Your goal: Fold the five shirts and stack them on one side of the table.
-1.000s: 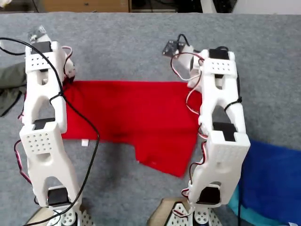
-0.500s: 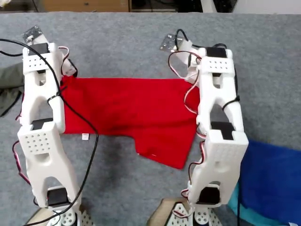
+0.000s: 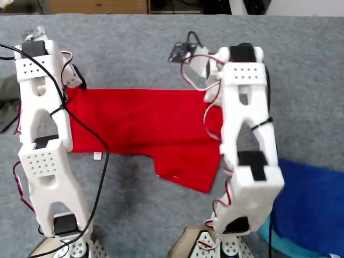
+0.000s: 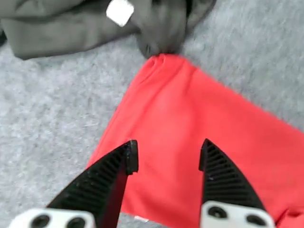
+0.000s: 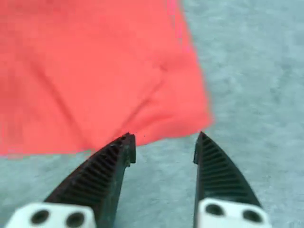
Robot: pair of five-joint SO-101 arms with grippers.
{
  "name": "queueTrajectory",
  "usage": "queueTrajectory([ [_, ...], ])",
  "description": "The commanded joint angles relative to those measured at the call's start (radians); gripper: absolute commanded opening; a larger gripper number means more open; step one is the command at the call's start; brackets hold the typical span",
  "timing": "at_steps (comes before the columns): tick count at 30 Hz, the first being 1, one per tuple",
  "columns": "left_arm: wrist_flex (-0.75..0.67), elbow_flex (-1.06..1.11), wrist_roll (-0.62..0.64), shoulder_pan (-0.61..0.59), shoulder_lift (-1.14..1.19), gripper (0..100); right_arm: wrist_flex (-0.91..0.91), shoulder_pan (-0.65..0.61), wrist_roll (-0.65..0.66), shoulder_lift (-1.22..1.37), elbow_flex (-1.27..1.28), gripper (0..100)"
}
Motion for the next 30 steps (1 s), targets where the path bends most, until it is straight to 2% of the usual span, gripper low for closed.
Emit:
queueTrajectory([
  [1,0.038,-0.044,-0.029,-0.026,-0.025,22,0.018,-0.056,-0.005,-0.205,0.154,20.0],
  [8,0.051,0.015,-0.089,-0.1,-0.104,22,-0.078,-0.196,-0.032,-0.584,0.648,23.6],
  [12,0.048,0.193,-0.101,-0.104,-0.26,22,-0.135,-0.294,-0.109,-0.734,0.892,24.2],
  [15,-0.011,0.397,-0.104,-0.104,-0.398,22,-0.192,-0.366,-0.189,-0.777,1.023,24.0],
  [17,-0.1,0.582,-0.106,-0.11,-0.506,22,-0.239,-0.394,-0.224,-0.779,1.086,23.9],
  [23,-0.508,1.129,-0.1,-0.112,-0.84,22,-0.345,-0.45,-0.298,-0.748,1.179,24.2],
  [28,-0.902,1.432,-0.078,-0.112,-0.863,22,-0.483,-0.45,-0.354,-0.671,1.228,24.2],
  [30,-0.985,1.482,-0.049,-0.112,-0.852,22,-0.528,-0.45,-0.362,-0.624,1.237,24.2],
])
